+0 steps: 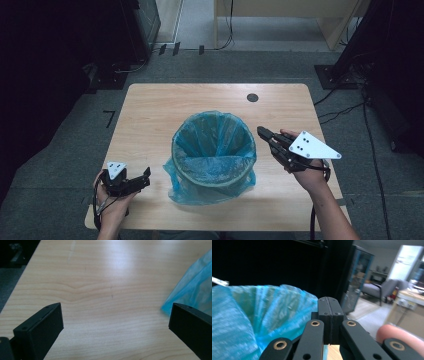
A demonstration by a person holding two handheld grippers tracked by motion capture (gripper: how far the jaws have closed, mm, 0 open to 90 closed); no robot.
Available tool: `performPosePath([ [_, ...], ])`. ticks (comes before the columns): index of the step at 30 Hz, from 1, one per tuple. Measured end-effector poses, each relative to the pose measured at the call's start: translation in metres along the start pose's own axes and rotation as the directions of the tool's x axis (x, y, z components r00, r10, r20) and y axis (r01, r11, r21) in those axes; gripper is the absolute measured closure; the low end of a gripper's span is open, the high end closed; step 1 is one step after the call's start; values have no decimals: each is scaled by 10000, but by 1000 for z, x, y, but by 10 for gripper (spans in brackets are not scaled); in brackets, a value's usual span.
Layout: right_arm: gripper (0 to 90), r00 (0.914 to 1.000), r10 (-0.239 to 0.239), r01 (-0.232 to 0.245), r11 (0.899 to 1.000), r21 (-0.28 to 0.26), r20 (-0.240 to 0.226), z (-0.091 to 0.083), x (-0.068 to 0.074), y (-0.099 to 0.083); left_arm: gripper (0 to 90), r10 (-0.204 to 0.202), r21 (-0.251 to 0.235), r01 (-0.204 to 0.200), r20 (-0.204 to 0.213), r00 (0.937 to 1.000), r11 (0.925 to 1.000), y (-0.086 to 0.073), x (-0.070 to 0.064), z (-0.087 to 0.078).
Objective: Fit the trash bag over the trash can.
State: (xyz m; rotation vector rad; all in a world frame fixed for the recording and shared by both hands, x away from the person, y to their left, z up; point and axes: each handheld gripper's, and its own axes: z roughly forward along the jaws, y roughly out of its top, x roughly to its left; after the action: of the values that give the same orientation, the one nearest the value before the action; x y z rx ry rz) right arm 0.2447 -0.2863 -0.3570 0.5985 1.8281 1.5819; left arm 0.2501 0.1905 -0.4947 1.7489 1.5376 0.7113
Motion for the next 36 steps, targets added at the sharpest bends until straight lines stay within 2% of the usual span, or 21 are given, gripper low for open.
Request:
performPosePath([
  [2, 900, 9971, -364, 365, 9993, 3, -675, 3, 0, 6, 0, 88, 386, -85, -87, 9999, 9992, -2, 1, 5],
  [3, 900, 9920, -560, 571, 9983, 63, -1133, 5, 1, 9, 0, 177, 582, -171, -108, 9998, 9982, -4, 1, 7],
  [5, 900, 9748, -1135, 1190, 9927, 175, -1923, 11, 4, 15, 0, 327, 923, -313, -136, 9994, 9952, -6, 2, 11],
  [6, 900, 9610, -1438, 1535, 9879, 230, -2362, 14, 5, 19, 0, 326, 1014, -314, -110, 9994, 9944, -7, 2, 12],
  [10, 900, 9206, -1875, 2124, 9765, 363, -3427, 25, 9, 31, 0, 562, 1514, -530, -168, 9983, 9871, -10, 2, 19],
  [11, 900, 9086, -1949, 2240, 9739, 373, -3695, 27, 10, 33, 0, 556, 1521, -518, -211, 9982, 9870, -11, 1, 20],
  [13, 900, 8759, -2033, 2425, 9695, 349, -4376, 33, 13, 39, 0, 442, 1421, -416, -150, 9989, 9890, -12, 2, 22],
  [14, 900, 8636, -2061, 2493, 9678, 345, -4602, 35, 14, 42, 0, 445, 1392, -420, -146, 9989, 9894, -12, 2, 23],
  [16, 900, 8444, -2188, 2707, 9620, 369, -4889, 41, 17, 47, 0, 456, 1295, -438, -113, 9989, 9906, -13, 2, 23],
  [17, 900, 8299, -2284, 2868, 9572, 382, -5090, 44, 19, 49, 0, 460, 1266, -443, -112, 9989, 9910, -13, 2, 23],
  [18, 900, 8195, -2345, 2966, 9543, 368, -5229, 46, 20, 51, 0, 463, 1265, -446, -109, 9989, 9910, -13, 2, 23],
  [21, 900, 7643, -2828, 3585, 9333, 174, -5796, 53, 26, 56, 0, 466, 1261, -449, -109, 9989, 9910, -13, 2, 23],
  [24, 900, 6990, -3104, 4110, 9116, 67, -6442, 61, 31, 61, 0, 484, 1264, -469, -90, 9988, 9909, -13, 2, 23],
  [26, 900, 6597, -3198, 4497, 8930, 164, -6801, 66, 36, 63, 0, 489, 1263, -474, -86, 9988, 9909, -13, 2, 23],
  [28, 900, 6271, -3177, 4774, 8782, 286, -7112, 73, 40, 65, 0, 486, 1261, -471, -86, 9988, 9909, -13, 2, 23],
  [32, 900, 5677, -3168, 5302, 8468, 430, -7598, 88, 47, 70, 0, 502, 1286, -488, -80, 9987, 9905, -13, 3, 23],
  [33, 900, 5472, -3191, 5485, 8350, 435, -7738, 93, 49, 72, 0, 485, 1271, -471, -79, 9988, 9908, -13, 2, 23],
  [35, 900, 5146, -3230, 5725, 8190, 379, -7943, 100, 55, 73, 0, 487, 1272, -473, -76, 9988, 9907, -13, 2, 24],
  [36, 900, 4931, -3268, 5868, 8092, 309, -8063, 104, 58, 73, 0, 484, 1268, -471, -76, 9988, 9908, -13, 2, 24],
])
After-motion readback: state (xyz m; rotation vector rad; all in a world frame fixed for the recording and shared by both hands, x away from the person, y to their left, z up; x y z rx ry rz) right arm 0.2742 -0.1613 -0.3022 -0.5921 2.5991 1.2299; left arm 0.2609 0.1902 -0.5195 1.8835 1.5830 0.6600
